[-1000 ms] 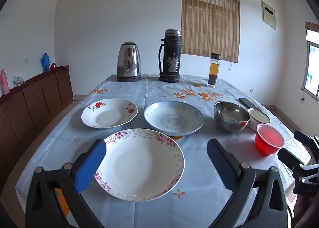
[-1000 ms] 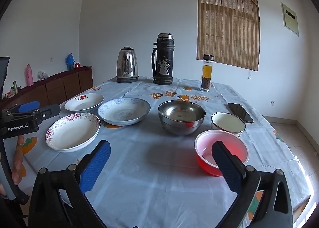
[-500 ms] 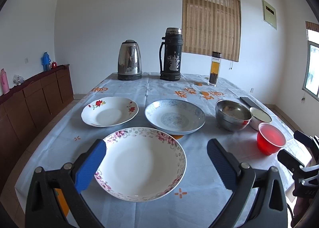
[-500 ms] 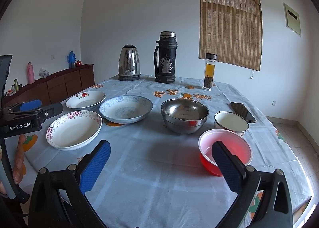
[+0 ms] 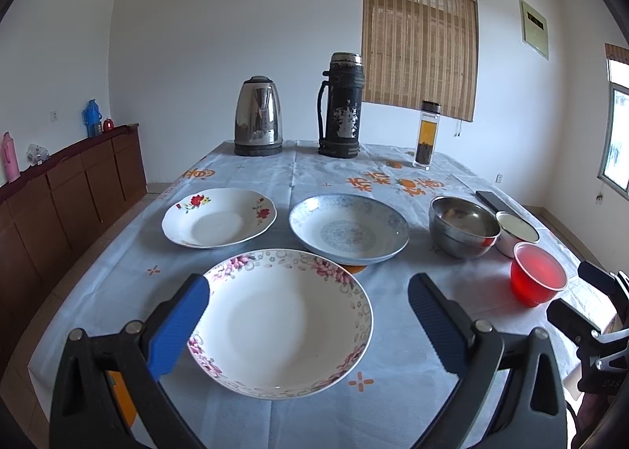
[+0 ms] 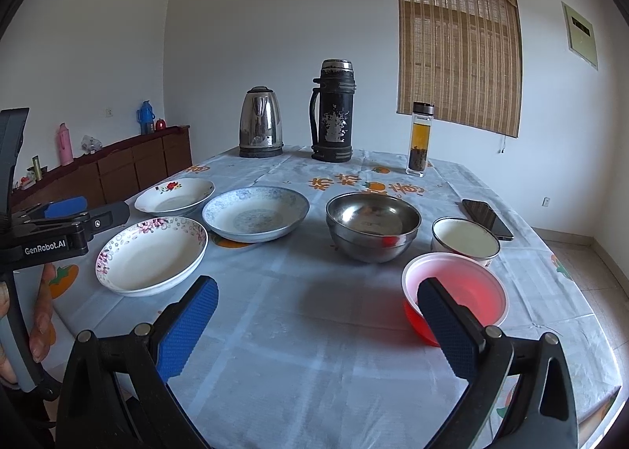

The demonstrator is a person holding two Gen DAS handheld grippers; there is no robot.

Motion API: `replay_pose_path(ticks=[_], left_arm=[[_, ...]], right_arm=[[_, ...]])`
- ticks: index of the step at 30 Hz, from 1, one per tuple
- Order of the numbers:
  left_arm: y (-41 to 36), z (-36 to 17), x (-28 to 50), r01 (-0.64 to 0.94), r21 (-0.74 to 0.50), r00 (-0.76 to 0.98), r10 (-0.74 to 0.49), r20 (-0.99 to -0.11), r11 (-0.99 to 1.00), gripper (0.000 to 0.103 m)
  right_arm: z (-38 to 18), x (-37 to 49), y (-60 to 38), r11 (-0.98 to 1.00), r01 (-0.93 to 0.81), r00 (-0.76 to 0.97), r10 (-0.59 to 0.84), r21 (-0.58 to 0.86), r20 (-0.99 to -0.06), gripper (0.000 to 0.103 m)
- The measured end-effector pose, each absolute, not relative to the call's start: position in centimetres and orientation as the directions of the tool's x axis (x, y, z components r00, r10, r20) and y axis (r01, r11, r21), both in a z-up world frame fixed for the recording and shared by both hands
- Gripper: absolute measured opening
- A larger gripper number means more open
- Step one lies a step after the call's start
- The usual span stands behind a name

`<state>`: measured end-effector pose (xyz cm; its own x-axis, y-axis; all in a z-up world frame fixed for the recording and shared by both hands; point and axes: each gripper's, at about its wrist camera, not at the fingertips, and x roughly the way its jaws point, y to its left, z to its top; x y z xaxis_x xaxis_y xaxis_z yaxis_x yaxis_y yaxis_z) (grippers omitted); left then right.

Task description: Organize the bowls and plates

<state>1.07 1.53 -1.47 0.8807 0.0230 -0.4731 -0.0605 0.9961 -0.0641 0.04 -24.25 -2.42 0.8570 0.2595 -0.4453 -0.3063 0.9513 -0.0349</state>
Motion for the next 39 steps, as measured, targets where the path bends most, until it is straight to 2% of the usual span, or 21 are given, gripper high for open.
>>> replay_pose_path(ticks=[19, 35, 39], left_arm=[[1.8, -2.1, 1.5, -0.066, -0.078, 0.876, 0.02, -0.483, 0.995, 0.103], [3.6, -3.4, 2.7, -0.091, -0.096, 0.855, 0.028, -0.519, 0.991, 0.103], [4.4, -3.9, 3.0, -0.108, -0.098, 0.847, 0.039, -0.531, 0.989, 0.103]], right_arm=[[-3.0, 0.6, -24.8, 0.949, -0.312, 0.836, 0.302, 0.057, -0.458, 0.102], [-3.6, 2.0, -22.6, 0.934, -0.357, 0.811, 0.326, 0.032, -0.486, 0.102], [-4.0, 2.8, -21.3, 0.924, -0.38, 0.796, 0.342, 0.028, -0.5, 0.098]])
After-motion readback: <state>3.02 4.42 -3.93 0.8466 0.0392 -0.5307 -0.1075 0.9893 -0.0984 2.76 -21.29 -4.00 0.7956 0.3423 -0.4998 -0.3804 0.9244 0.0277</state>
